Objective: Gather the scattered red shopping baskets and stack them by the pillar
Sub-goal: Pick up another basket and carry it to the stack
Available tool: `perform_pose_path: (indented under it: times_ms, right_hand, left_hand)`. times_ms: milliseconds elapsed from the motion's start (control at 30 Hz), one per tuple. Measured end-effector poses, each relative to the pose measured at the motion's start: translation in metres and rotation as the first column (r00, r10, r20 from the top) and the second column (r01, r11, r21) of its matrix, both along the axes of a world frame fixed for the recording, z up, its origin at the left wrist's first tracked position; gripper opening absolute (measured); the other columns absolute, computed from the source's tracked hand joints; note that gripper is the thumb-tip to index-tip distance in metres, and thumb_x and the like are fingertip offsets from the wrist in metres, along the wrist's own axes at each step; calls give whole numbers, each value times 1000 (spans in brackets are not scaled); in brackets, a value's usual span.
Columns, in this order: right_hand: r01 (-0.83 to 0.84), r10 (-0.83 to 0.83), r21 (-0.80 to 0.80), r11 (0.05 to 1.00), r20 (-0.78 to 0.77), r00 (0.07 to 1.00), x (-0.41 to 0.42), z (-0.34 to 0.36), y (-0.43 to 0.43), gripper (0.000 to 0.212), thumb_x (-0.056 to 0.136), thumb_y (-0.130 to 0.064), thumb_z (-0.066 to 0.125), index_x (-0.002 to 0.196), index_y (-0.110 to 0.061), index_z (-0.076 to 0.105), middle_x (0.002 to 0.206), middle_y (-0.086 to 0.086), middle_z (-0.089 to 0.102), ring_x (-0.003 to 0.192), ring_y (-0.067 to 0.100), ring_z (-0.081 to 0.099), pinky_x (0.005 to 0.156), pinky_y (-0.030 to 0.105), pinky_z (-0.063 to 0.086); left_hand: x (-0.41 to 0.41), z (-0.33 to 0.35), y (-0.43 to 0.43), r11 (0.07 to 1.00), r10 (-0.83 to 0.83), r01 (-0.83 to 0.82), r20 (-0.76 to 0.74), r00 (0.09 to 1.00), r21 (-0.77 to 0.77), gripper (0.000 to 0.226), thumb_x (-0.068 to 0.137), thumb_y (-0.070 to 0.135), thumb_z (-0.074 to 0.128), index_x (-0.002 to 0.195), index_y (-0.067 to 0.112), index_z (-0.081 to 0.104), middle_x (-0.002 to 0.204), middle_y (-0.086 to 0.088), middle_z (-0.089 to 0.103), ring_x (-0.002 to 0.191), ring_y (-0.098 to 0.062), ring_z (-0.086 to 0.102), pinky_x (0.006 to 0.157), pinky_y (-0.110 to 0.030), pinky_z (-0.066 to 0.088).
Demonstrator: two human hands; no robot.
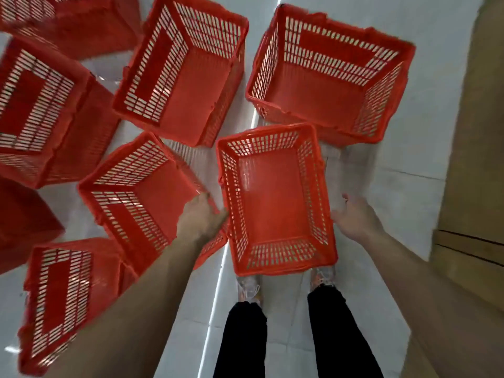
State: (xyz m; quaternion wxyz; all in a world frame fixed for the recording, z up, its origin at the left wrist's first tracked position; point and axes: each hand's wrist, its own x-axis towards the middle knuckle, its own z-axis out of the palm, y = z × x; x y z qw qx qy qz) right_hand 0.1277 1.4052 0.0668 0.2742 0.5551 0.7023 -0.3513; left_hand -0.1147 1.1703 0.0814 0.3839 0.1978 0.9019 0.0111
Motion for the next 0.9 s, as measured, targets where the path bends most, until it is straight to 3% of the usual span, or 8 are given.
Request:
perform_pose_path:
  times_ms: [233, 333, 433, 667, 800, 900]
  right_hand:
    - [-162, 173, 100, 982, -115, 978, 4, -139, 11, 45, 98, -27, 56, 135, -3, 48, 124, 24, 61, 111, 43, 59, 91, 46, 49]
    - [-143, 159, 109, 984, -156, 975, 9, -153, 8, 40, 98, -15, 51, 135, -4, 43, 113, 23, 66, 100, 44, 63, 81, 43, 50]
    - [-134, 160, 140, 981, -188, 969, 17, -138, 12, 33, 96, -13, 54, 127, -4, 49, 105, 21, 69, 96, 41, 65, 78, 43, 51]
    - [44, 50, 245, 969, -365, 930, 34, -23, 11, 35, 91, -13, 54, 125, -16, 62, 106, 7, 67, 96, 27, 63, 79, 35, 49]
    - [76, 42, 292, 953, -380, 924, 34, 76, -16, 39, 95, -13, 54, 134, -13, 58, 112, 12, 61, 105, 30, 58, 86, 36, 45]
    - [50, 64, 267, 962, -400, 914, 26, 152, -37, 40, 97, -14, 53, 137, -10, 56, 116, 14, 61, 108, 31, 58, 92, 39, 47]
  left_hand:
    - [19, -135, -1, 990, 22, -43, -160, 987, -134, 59, 88, 48, 62, 126, 5, 45, 116, -24, 60, 112, -44, 54, 89, -48, 44]
    - [33, -157, -4, 983, -34, 11, -124, 992, -183, 48, 93, 44, 56, 121, 8, 45, 111, -19, 64, 107, -41, 60, 87, -46, 42]
    - [45, -154, -8, 990, 119, -124, -67, 991, -73, 40, 91, 34, 60, 119, 8, 46, 105, -21, 62, 100, -44, 61, 81, -46, 45]
    - [63, -53, -19, 927, 251, -251, 34, 967, 279, 36, 91, 28, 62, 124, 18, 54, 110, -7, 69, 100, -31, 65, 80, -34, 43]
    - [64, 50, -39, 892, 278, -280, 58, 959, 355, 25, 91, 21, 62, 116, 18, 58, 106, -6, 70, 99, -31, 65, 83, -41, 49]
    - [62, 134, -67, 876, 299, -281, 17, 954, 392, 23, 91, 18, 62, 114, 17, 59, 103, -5, 70, 96, -29, 66, 79, -35, 47]
